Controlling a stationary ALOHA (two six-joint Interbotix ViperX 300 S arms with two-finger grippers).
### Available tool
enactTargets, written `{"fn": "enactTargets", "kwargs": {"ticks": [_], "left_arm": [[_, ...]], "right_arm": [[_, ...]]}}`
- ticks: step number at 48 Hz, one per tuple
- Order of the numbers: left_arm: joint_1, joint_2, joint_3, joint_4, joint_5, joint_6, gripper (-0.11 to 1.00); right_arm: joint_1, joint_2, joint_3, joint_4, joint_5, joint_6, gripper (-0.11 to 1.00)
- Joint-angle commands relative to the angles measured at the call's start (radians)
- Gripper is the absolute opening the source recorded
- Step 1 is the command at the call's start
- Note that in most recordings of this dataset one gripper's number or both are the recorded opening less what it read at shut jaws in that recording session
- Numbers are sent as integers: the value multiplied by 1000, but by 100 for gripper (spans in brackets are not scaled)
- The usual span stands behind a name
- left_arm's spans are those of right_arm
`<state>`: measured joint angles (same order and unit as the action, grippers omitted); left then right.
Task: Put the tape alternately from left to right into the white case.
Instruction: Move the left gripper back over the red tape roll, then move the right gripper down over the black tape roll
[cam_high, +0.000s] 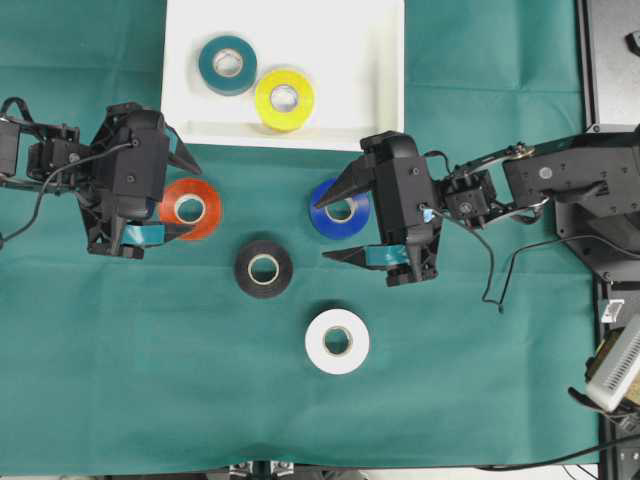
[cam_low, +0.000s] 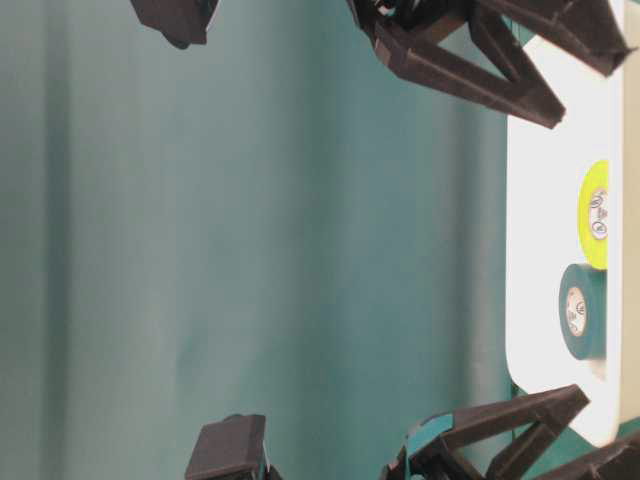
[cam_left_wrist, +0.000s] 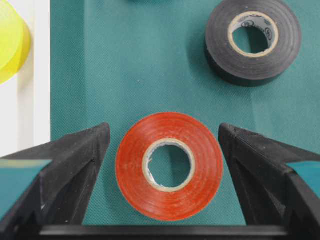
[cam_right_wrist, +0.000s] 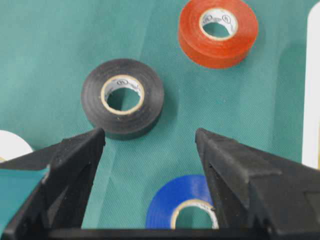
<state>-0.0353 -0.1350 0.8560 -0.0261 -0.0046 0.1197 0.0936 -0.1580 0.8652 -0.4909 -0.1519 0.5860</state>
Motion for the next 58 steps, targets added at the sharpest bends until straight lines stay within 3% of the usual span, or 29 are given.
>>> {"fn": "enactTargets", "kwargs": {"ticks": [1, 19, 35, 46, 58], "left_arm": [[-3, -11, -8, -3, -9, -2, 64], [-3, -17, 6, -3, -9, 0, 64], [-3, -18, 8, -3, -9, 0, 64], [-3, -18, 15, -3, -9, -2, 64], [-3, -18, 18, -3, -9, -2, 64]], "right_arm": [[3, 5, -38, 3, -17, 2, 81], [3, 127, -127, 3, -5, 9, 81], [3, 215, -210, 3, 109, 78, 81], [5, 276, -258, 5, 121, 89, 81], [8, 313, -278, 5, 121, 160, 81]]}}
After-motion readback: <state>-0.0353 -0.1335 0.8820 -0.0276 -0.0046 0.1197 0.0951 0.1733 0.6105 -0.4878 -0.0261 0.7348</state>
